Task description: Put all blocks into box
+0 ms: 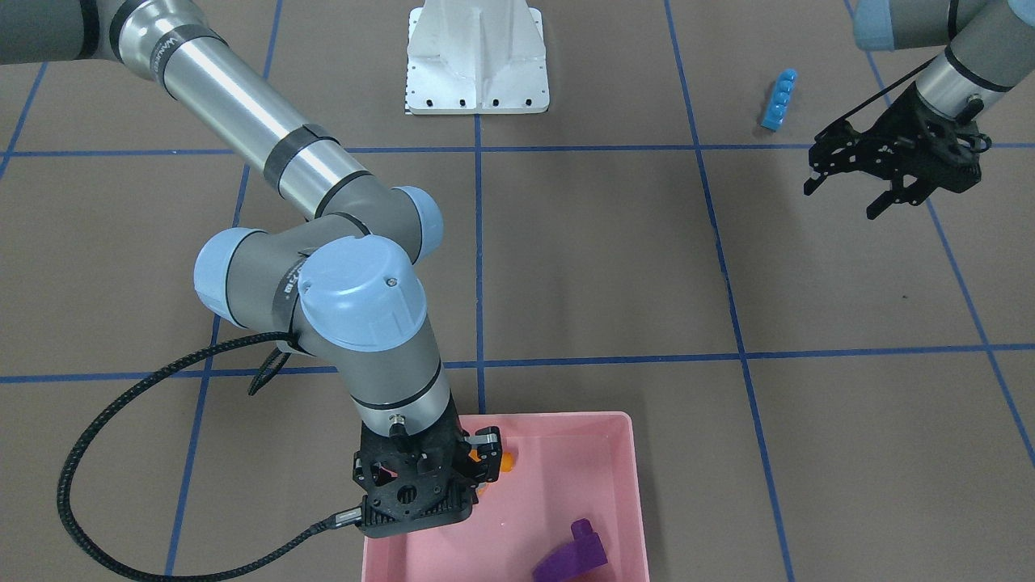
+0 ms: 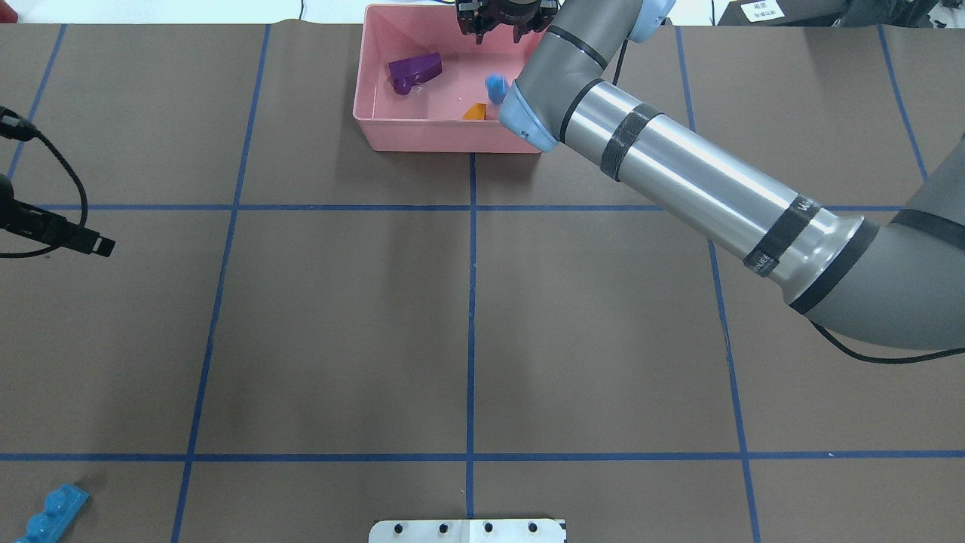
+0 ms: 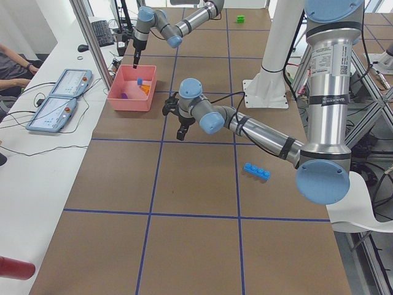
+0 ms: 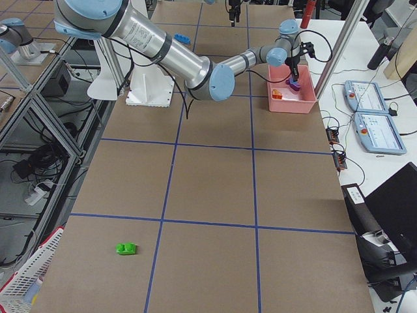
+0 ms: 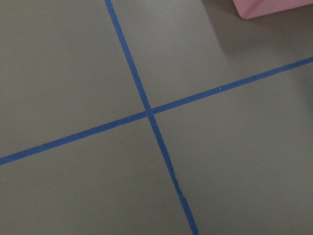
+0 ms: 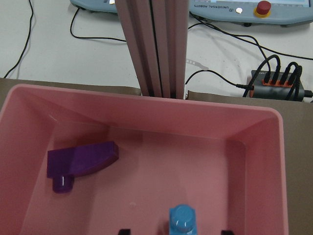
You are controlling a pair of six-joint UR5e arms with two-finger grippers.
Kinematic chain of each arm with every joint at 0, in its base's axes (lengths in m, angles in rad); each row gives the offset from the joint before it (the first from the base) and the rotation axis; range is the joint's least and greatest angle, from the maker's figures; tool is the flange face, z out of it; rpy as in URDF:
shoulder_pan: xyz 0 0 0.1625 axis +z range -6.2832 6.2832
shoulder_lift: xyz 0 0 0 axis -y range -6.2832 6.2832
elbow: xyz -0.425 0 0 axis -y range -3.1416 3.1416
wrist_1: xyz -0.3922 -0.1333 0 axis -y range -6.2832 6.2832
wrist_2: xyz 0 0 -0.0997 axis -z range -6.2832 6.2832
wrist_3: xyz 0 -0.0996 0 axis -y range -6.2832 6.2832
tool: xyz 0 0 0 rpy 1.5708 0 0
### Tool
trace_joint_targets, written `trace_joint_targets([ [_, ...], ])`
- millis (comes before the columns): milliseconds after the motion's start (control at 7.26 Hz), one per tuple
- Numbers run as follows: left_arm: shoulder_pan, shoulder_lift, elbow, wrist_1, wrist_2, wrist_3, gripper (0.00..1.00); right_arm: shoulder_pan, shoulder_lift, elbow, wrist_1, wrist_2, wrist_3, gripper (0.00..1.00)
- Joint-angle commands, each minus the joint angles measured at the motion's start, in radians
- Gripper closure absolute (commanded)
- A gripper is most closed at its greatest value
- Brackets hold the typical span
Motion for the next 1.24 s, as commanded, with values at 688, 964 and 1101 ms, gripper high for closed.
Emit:
trace_joint_targets([
  [688, 0.353, 0.410, -0.169, -0.009, 0.144, -0.007, 0.00, 0.125, -0.093, 0.405, -0.460, 0.254, 0.041, 0.01],
  [964, 0.471, 0.453, -0.166, -0.096, 0.189, -0.122, 0.00, 0.159, -0.263, 0.648, -0.641, 0.258, -0.134, 0.01],
  [1101, 0.560, 0.456, -0.166, -0.112, 0.241, -0.206, 0.00, 0.187, -0.321, 0.706, -0.691, 0.264, -0.217, 0.01],
])
